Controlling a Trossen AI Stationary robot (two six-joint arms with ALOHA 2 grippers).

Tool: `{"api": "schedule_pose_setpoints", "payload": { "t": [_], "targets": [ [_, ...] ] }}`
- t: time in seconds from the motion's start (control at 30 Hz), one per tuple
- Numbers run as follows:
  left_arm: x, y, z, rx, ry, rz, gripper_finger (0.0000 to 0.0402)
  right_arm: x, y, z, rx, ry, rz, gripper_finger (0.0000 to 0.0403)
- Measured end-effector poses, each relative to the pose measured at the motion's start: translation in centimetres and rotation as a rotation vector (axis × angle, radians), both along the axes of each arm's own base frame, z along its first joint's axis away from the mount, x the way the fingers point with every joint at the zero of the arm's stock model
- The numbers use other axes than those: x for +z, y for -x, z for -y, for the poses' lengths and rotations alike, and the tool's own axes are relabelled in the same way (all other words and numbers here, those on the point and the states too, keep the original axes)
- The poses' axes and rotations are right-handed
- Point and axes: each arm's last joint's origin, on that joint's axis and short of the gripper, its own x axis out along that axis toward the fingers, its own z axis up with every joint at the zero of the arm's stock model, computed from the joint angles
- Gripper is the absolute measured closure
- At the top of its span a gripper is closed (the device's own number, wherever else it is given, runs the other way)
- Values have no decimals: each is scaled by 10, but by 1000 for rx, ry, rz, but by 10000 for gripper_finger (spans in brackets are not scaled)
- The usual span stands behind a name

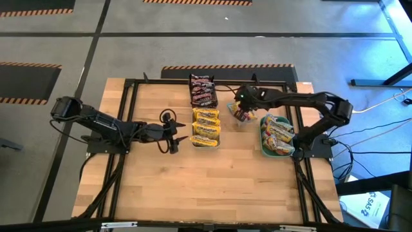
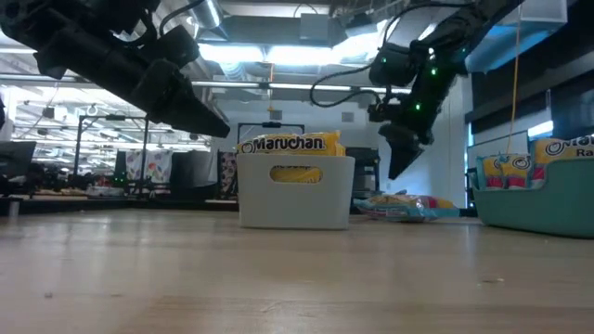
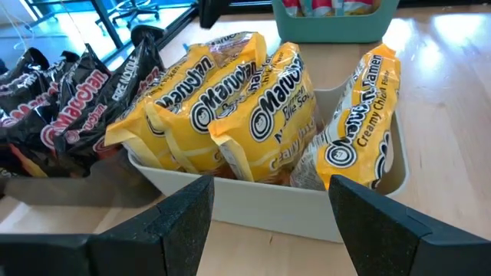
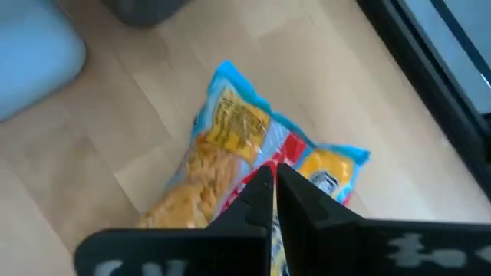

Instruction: Sort Maruchan noodles

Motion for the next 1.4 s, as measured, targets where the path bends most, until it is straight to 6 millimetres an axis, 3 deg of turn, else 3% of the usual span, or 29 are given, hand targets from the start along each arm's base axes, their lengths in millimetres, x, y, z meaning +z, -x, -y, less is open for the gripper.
{"api": "schedule_pose_setpoints", "payload": {
  "t": [0.27, 0.43, 1.1, 1.4],
  "targets": [
    [0, 0, 0, -9, -23, -5, 147, -35, 7, -4, -15, -18, -25, 400],
    [1, 0, 0, -9, -22, -1, 147, -40, 3, -16, 20, -37, -13, 400],
    [2, -1, 2, 2, 42, 37, 147, -41, -21, -113, 233, -81, 11, 400],
    [2, 2, 29, -108, 93, 52, 147, -41, -21, -169, 315, -154, 47, 400]
  ]
}}
